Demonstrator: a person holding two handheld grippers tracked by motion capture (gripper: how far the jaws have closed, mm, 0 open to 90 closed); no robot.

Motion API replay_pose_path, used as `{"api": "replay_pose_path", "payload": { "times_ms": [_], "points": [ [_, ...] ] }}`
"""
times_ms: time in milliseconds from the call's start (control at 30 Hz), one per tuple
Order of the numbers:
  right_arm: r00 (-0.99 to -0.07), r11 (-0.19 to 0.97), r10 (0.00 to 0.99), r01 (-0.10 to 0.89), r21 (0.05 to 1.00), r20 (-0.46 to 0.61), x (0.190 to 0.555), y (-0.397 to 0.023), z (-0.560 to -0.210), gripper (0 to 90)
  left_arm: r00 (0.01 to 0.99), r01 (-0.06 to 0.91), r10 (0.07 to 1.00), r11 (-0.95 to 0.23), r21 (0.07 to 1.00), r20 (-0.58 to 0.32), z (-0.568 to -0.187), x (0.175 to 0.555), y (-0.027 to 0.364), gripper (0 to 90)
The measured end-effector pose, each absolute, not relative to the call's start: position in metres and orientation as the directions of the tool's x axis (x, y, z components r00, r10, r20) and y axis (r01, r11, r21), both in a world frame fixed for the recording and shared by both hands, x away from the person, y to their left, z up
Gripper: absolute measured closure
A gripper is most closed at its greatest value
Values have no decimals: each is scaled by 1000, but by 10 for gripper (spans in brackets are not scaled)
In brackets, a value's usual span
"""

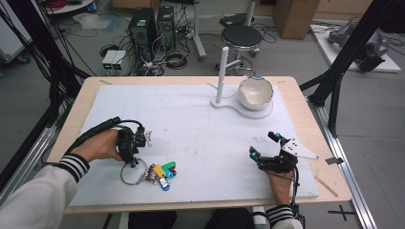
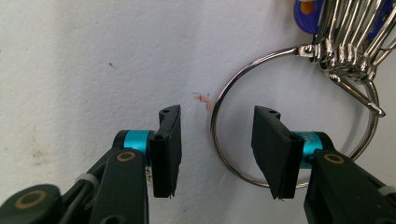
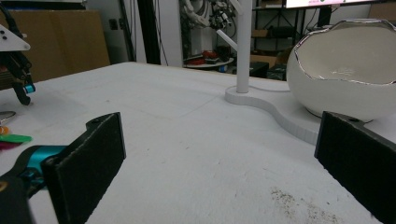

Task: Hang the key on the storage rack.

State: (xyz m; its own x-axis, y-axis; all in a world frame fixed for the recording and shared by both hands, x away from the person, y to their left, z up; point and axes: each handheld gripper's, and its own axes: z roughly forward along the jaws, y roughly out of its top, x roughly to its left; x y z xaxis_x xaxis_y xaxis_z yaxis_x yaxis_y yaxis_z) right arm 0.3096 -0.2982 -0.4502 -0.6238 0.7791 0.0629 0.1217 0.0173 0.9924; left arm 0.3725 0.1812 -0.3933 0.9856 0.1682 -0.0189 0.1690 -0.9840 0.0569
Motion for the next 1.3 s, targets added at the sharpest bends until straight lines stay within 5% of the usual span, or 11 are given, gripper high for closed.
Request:
{"api": "replay_pose_path", "payload": {
  "times_ms": [167, 1300],
  "points": [
    [-625, 19, 778, 119, 993, 60, 310, -298, -450, 13, 983, 181, 180, -982, 46, -29, -394, 374, 182, 625],
    [-623, 16, 780, 123, 992, 64, 310, -298, -450, 13, 969, 240, 241, -971, -19, -48, -401, 380, 180, 779]
  ]
}}
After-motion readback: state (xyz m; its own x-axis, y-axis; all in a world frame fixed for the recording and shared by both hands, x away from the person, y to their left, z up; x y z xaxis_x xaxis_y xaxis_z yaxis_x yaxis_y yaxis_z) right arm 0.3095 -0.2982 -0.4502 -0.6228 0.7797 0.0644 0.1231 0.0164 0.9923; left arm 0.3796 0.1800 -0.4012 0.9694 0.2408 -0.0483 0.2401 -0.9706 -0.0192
